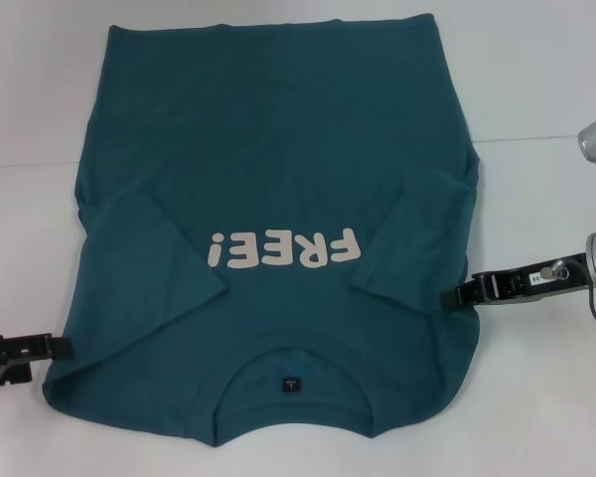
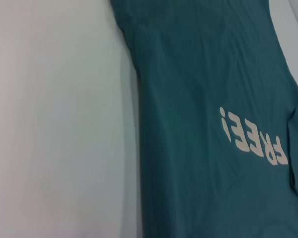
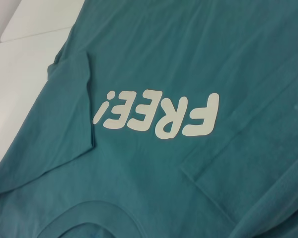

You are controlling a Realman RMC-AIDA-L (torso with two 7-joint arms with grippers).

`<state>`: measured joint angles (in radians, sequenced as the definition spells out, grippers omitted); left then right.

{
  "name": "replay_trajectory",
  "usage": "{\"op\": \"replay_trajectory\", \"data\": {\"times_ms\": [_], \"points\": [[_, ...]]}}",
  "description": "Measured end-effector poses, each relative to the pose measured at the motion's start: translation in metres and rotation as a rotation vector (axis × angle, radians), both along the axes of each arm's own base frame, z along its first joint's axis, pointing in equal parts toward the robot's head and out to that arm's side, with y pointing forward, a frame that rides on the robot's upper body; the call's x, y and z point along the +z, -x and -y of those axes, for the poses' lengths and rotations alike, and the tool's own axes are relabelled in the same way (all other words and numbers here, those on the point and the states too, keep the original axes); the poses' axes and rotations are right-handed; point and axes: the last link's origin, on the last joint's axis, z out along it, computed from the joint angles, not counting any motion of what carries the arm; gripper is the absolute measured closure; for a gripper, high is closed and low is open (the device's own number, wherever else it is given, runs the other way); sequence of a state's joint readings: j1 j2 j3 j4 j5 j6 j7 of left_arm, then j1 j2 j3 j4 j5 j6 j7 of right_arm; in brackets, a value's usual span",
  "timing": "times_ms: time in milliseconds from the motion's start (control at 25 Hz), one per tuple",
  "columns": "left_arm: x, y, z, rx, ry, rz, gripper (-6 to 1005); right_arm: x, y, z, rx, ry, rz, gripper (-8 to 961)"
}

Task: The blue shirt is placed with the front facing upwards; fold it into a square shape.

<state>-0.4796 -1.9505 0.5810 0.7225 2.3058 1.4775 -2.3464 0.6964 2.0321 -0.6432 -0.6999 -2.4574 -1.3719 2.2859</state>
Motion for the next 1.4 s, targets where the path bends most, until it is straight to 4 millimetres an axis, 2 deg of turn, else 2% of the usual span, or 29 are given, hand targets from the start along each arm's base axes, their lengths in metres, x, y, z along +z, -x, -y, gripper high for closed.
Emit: {"op": "replay_trajectory", "data": {"times_ms": [360,840,1400], "points": [[-0.008,-0.008,-0.012,0.01,0.058,-0.065,74,0.0,-0.002,0.002,0.007,-0.004,-0.001,916],[-0.011,-0.014,-0.017,0.006,0.07,-0.057,73,0.0,-0.004,0.002,0.016,-0.011,0.001,917],[-0.013,-0.006,-0.017,0.031,0.08,-0.12,72,0.001,-0.004,0.002,0.022,-0.013,0.001,917]]}}
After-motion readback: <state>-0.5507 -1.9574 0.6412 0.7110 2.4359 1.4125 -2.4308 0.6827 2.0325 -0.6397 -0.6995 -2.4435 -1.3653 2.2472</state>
